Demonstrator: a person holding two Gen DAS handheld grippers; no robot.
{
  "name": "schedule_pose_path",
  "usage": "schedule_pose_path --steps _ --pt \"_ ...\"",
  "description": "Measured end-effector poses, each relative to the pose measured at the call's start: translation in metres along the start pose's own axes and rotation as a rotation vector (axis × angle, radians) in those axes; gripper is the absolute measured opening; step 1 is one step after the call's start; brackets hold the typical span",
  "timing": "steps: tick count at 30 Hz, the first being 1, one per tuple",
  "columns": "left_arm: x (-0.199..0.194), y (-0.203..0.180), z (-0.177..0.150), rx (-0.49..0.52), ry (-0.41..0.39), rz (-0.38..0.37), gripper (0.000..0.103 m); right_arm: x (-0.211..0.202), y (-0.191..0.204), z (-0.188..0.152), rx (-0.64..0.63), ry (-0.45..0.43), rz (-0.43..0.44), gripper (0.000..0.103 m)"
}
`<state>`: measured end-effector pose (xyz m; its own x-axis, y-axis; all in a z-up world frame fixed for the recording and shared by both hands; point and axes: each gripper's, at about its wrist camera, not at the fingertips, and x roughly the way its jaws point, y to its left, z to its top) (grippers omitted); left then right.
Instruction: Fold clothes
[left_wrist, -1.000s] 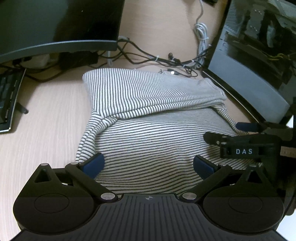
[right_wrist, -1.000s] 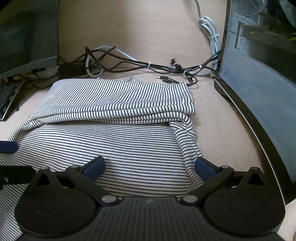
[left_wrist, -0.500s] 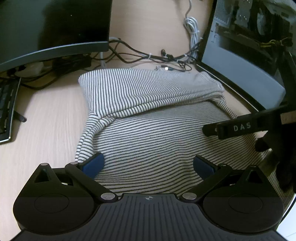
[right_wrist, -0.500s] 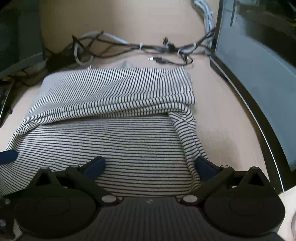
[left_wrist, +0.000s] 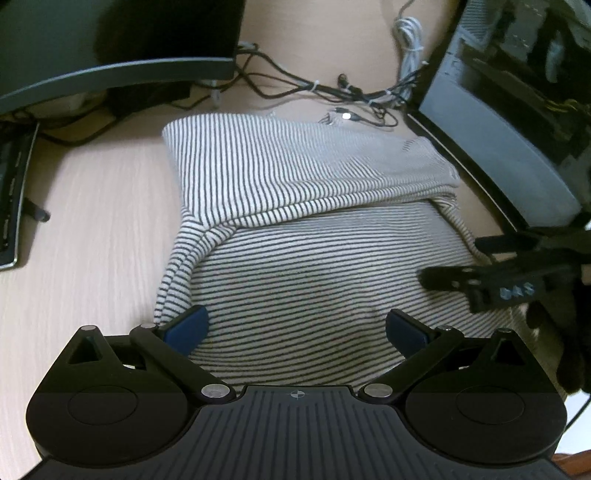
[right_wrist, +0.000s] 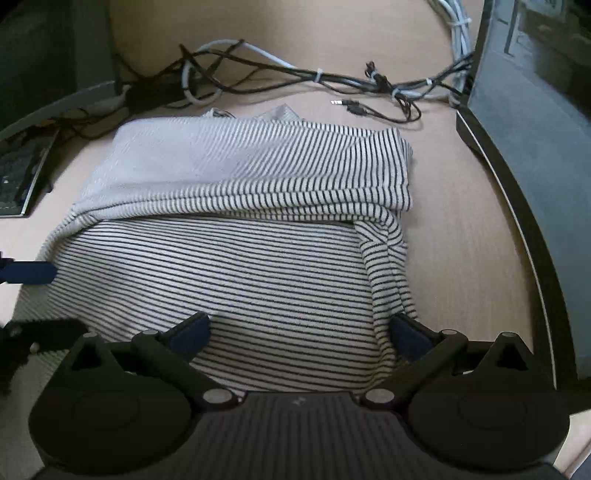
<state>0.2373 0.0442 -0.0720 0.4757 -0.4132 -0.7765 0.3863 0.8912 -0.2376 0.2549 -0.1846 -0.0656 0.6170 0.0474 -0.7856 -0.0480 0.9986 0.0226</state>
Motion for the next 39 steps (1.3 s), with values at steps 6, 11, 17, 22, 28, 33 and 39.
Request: schedule_pose_path --steps 6,11,17,22,28,33,39 --pt "-0.019 0.000 0.022 -0.106 -0.046 -0.016 0.103 -0.033 -0.009 0.024 -0.051 -0.206 0.018 0.103" --pt "-0.032 -0.015 0.052 -0.103 -0.206 0.008 0.103 -0.027 -0.025 0.053 0.028 -0.298 0.024 0.046" --pt "0.019 -0.007 0.068 -0.181 -0.086 0.132 0.085 0.027 -0.034 0.059 0.081 -0.115 0.060 0.045" --pt "0.034 -0.006 0.064 -0.171 -0.052 0.148 0.088 0.040 -0.049 0.044 0.075 -0.071 0.084 0.045" --pt "0.033 -0.002 0.060 -0.169 -0.054 0.137 0.093 0.033 -0.038 0.065 -0.008 -0.095 0.112 0.050" --pt "0.031 -0.001 0.057 -0.167 -0.067 0.121 0.095 0.035 -0.030 0.108 -0.002 -0.182 0.172 0.050" --pt "0.012 0.012 0.051 -0.233 -0.105 0.092 0.096 0.102 -0.017 0.129 -0.016 -0.124 0.179 0.055"
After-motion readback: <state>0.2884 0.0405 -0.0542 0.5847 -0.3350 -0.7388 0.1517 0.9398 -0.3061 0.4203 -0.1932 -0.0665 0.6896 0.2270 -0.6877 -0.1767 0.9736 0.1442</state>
